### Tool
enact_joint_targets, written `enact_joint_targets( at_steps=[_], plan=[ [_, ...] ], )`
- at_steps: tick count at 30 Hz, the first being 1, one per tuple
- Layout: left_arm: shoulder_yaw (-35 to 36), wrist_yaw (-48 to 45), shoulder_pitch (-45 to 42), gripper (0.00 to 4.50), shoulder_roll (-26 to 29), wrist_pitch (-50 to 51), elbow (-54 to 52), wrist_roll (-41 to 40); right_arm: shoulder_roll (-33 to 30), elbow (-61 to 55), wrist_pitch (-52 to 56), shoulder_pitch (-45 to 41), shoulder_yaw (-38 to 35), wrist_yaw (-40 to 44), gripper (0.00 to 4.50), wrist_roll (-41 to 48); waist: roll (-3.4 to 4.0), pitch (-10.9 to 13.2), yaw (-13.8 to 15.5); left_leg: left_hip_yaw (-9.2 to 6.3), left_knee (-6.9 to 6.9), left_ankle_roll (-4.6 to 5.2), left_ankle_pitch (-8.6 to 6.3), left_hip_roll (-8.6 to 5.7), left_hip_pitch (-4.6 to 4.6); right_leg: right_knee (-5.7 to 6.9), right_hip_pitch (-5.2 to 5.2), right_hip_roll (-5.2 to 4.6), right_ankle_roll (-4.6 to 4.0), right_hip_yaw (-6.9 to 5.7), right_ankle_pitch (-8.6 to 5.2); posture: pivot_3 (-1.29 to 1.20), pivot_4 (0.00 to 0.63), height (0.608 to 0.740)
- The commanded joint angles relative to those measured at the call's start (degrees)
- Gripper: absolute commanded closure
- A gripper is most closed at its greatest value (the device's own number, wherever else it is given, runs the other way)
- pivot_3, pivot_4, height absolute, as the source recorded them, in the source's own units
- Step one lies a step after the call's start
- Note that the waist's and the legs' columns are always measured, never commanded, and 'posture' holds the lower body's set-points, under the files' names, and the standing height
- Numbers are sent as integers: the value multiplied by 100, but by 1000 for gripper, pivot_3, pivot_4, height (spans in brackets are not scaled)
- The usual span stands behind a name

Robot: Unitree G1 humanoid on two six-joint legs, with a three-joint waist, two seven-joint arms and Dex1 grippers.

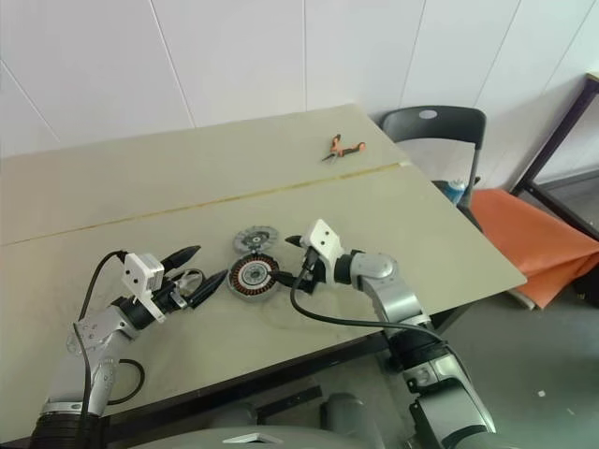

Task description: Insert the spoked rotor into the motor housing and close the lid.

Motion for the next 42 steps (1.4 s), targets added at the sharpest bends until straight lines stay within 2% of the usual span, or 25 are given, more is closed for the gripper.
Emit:
enact_joint_targets(
  at_steps=[1,9,22,42],
  plan=[
    [-31,-9,-112,0,27,-102,-62,20,-34,-198,-51,-100,-19,32,7,50,0,0,0,0,0,0,0,0,0,0,0,0,0,0,0,0,0,740],
    [-26,-45,-116,0,32,-136,-18,12,-142,-157,-51,-119,-67,115,7,51,0,0,1,0,0,0,0,0,0,0,0,0,0,0,0,0,0,740],
    [-109,-301,-190,0,47,-142,77,-55,-1083,61,87,-20,52,793,7,-79,0,0,1,2,1,0,0,-1,0,-1,1,1,0,0,0,0,0,740],
    [-89,-398,-110,0,97,-242,144,-50,-1093,301,281,37,263,740,7,-298,-1,-1,5,1,2,0,0,-1,1,0,3,1,0,0,0,0,0,740]
  ],
)
